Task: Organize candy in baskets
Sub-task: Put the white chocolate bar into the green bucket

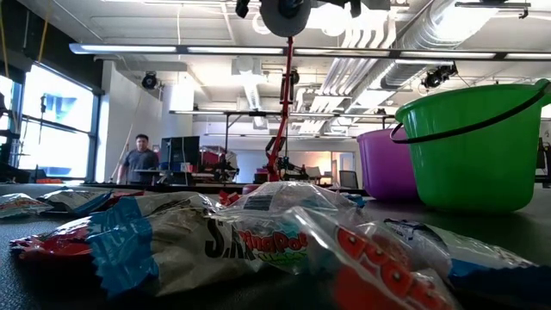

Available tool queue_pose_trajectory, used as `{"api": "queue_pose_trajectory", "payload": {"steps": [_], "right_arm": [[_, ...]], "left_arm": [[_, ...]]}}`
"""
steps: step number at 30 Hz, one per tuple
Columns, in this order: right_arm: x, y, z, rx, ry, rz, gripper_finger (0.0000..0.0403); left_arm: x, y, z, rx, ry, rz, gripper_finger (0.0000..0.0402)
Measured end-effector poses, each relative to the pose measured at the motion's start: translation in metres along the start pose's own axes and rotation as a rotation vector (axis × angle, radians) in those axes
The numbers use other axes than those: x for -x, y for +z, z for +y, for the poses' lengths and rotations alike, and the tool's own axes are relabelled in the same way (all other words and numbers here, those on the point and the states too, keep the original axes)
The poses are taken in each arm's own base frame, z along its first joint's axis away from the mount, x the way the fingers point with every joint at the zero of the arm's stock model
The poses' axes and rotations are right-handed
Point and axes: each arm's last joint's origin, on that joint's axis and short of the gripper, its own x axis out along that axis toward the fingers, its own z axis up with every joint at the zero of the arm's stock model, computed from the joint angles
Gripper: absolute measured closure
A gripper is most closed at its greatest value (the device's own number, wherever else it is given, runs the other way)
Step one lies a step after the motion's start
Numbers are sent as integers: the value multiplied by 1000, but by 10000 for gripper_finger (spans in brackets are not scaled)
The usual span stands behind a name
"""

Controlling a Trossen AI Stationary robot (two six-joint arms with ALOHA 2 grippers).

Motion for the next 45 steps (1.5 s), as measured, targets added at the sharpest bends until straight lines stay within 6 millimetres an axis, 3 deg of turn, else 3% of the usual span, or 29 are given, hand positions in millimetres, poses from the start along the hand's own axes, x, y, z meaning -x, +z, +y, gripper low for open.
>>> {"api": "queue_pose_trajectory", "payload": {"steps": [9,21,26,38,45], "right_arm": [[0,3,1,-8,5,-28,212],[0,2,0,-38,-3,-19,379],[0,1,0,-62,-5,-10,379],[0,0,-1,-67,-14,9,380],[9,-10,-6,-75,-125,131,380]], "left_arm": [[-2,-3,-2,8,-66,27,397],[-2,-3,-2,-10,-62,25,397],[-2,-3,-2,-19,-61,25,387],[-1,-3,-2,-197,-75,26,280],[11,5,1,-258,-33,22,253]]}}
